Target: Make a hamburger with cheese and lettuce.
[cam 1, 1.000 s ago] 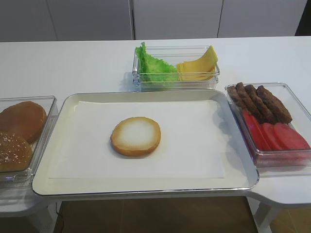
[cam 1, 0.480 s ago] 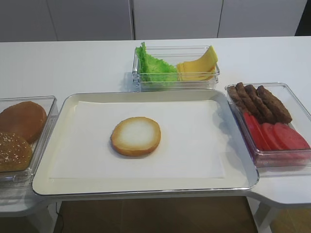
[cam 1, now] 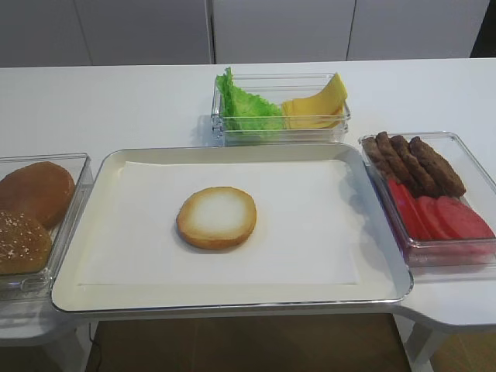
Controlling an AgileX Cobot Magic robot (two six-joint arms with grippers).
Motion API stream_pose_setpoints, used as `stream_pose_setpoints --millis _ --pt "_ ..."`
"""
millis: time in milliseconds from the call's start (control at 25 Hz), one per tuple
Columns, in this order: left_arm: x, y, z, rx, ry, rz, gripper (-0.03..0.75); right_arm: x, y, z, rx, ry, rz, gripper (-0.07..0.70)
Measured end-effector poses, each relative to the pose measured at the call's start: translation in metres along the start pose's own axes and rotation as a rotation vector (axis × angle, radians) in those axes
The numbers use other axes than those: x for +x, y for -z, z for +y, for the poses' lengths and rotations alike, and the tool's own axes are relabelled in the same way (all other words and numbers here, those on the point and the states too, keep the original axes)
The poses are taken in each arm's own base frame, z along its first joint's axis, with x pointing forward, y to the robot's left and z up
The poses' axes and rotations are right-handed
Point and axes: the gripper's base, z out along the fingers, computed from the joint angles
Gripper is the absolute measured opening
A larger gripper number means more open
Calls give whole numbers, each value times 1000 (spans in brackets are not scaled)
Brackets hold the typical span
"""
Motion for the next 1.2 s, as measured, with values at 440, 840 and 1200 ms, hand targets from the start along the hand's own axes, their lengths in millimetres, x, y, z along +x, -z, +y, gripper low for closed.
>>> stream_pose_setpoints --millis 440,840,1200 --pt "-1 -6 -1 6 -12 -24 372 0 0 0 0 0 0 424" --pt "0 -11 -2 14 -5 -33 370 0 0 0 0 0 0 424" --pt "-1 -11 -2 14 16 -38 370 0 0 0 0 0 0 424"
